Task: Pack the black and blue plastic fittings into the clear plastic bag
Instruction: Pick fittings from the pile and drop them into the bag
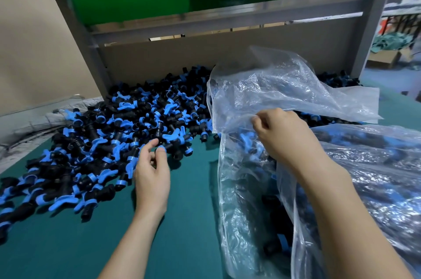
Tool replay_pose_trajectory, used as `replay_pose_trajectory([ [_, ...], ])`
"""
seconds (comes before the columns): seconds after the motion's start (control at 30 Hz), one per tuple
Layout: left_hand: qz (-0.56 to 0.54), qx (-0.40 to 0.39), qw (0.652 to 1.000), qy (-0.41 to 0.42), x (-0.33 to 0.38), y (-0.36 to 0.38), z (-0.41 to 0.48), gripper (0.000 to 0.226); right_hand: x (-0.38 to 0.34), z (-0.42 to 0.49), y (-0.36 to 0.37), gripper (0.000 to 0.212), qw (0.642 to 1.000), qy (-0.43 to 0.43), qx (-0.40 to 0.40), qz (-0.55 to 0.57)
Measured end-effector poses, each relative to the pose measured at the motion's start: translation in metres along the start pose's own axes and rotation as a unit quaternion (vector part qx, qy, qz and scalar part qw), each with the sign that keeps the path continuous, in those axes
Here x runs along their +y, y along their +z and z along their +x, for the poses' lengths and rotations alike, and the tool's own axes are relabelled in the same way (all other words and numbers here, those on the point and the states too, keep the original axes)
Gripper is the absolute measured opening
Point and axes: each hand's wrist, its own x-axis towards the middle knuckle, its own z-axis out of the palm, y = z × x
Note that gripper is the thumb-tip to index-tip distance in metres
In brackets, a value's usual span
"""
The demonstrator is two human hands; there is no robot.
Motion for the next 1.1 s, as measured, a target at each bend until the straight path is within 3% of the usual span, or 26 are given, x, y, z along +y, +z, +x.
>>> replay_pose_trajectory([
  [0.1,0.007,-0.004,0.999,0.036,0.001,0.003,-0.002,0.004,0.001,0.000,0.000,0.037,1.000,0.004,-0.002,0.002],
  [0.37,-0.008,-0.029,0.998,0.063,0.000,0.006,-0.003,0.006,0.000,0.000,0.000,0.038,1.000,0.006,-0.001,0.004],
  [0.63,0.091,-0.073,0.986,0.123,-0.005,0.006,-0.004,0.013,0.001,-0.001,0.000,0.038,1.000,0.006,-0.002,0.006],
  [0.73,0.068,-0.072,0.991,0.093,-0.005,0.006,-0.004,0.013,0.001,0.000,0.001,0.038,1.000,0.007,-0.002,0.005],
  [0.93,-0.142,0.001,0.985,-0.101,-0.001,0.000,0.012,0.029,0.001,0.000,0.001,0.039,1.000,0.002,0.000,0.005],
  [1.1,-0.187,0.014,0.973,-0.131,-0.004,-0.003,0.015,0.032,0.002,0.000,0.001,0.039,1.000,0.001,-0.005,0.009],
])
